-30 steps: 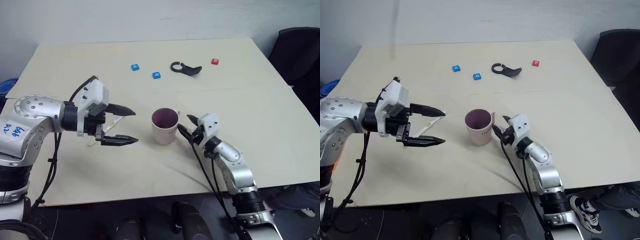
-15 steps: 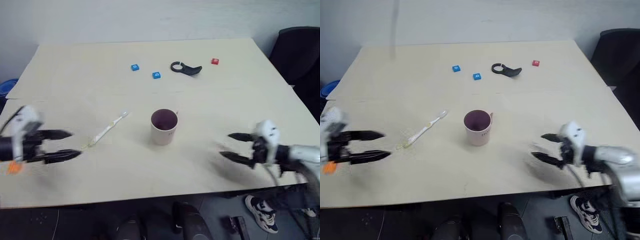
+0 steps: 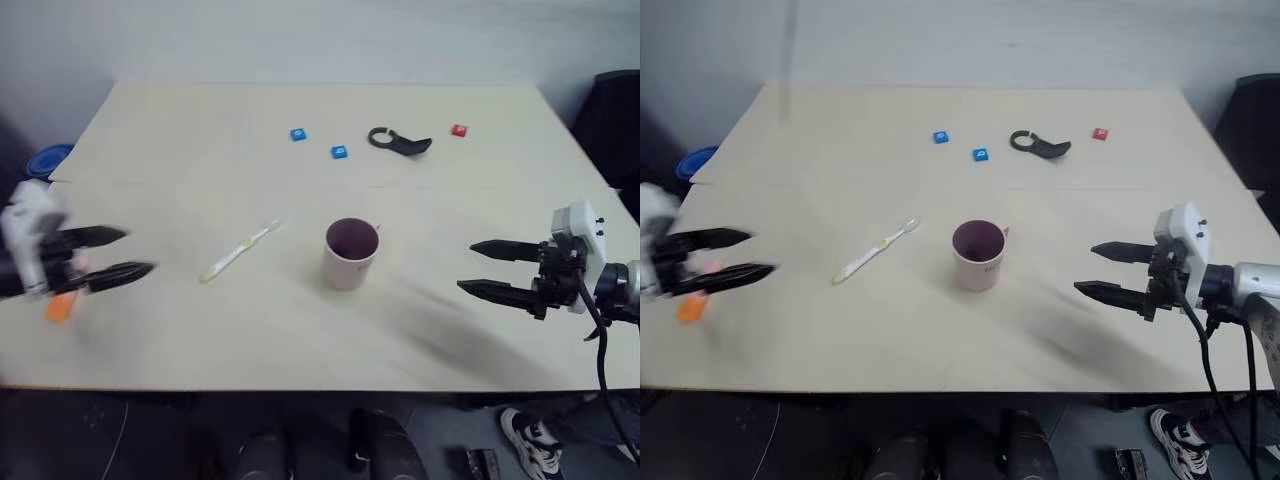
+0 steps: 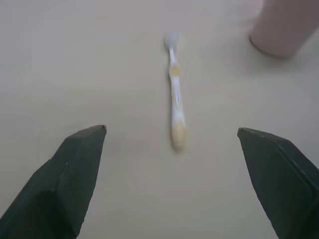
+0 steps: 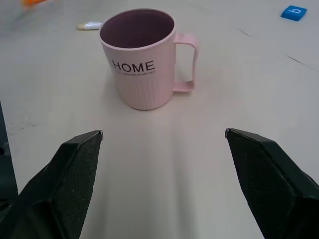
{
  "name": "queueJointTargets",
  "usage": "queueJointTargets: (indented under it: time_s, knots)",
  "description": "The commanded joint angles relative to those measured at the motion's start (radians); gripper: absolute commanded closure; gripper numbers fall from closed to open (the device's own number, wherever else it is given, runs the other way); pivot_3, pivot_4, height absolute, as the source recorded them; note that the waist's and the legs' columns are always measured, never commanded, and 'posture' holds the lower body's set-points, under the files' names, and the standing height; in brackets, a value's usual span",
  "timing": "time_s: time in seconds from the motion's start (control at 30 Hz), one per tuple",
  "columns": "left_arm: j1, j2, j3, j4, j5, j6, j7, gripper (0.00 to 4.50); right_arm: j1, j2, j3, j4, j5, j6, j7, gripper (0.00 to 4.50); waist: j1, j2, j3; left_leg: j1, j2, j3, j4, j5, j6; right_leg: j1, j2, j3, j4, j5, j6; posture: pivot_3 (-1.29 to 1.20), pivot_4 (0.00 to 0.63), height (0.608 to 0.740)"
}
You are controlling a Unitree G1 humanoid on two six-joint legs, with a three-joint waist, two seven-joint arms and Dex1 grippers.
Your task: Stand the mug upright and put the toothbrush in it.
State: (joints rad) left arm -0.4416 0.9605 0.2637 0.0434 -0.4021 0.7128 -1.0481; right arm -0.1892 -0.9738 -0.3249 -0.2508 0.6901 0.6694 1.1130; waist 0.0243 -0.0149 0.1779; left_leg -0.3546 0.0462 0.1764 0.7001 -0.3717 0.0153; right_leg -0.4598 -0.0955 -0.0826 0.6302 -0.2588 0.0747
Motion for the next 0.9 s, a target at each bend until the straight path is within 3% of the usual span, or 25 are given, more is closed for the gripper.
queueJointTargets:
  time_s: [0.03,0.1,0.23,0.53,0.7,0.9]
  knots:
    - [-0.165,-0.083,-0.158,0.097,0.102,-0.009,0.105,0.00,0.017,-0.024,-0.074,-0.086,0.044,0.030,-0.019,0.39,0.000,-0.001,0.000,-0.001,0.000,0.001,0.000,0.000,0.000,0.000,0.001,0.000,0.001,0.001,0.001,0.00,0.150,0.740]
    - [-0.299,-0.174,-0.224,0.222,0.161,0.005,0.199,0.00,0.037,-0.028,-0.115,-0.140,0.082,0.060,-0.032,0.39,-0.002,-0.002,0.000,-0.002,0.001,0.003,0.001,0.000,0.000,-0.001,0.002,-0.001,0.002,0.001,0.001,0.00,0.150,0.740]
    - [-0.433,-0.276,-0.351,0.406,0.252,-0.046,0.213,0.00,0.038,-0.041,-0.220,-0.255,0.218,0.151,-0.078,0.39,-0.011,-0.002,0.000,-0.003,0.001,0.004,0.001,0.000,0.000,0.000,0.003,-0.001,0.000,0.002,0.002,0.00,0.150,0.740]
    - [-0.556,-0.361,-0.494,0.685,0.401,-0.176,0.181,0.00,-0.011,-0.113,-0.339,-0.411,0.483,0.265,-0.233,0.39,-0.016,-0.005,0.001,-0.002,0.001,-0.003,0.002,0.001,0.001,0.000,0.001,0.000,-0.003,0.002,0.002,0.00,0.150,0.740]
    - [-0.569,-0.380,-0.495,0.748,0.430,-0.213,0.177,1.48,-0.026,-0.137,-0.344,-0.426,0.559,0.266,-0.295,0.33,-0.015,-0.005,0.001,-0.002,0.001,-0.003,0.002,0.001,0.002,0.000,0.000,0.000,-0.002,0.002,0.002,0.00,0.150,0.740]
    - [-0.563,-0.391,-0.477,0.733,0.427,-0.211,0.164,3.19,-0.013,-0.149,-0.313,-0.419,0.513,0.237,-0.288,0.33,-0.009,-0.005,0.000,-0.002,0.000,-0.003,0.003,0.001,0.003,0.000,-0.001,0.000,-0.002,0.002,0.003,0.00,0.150,0.740]
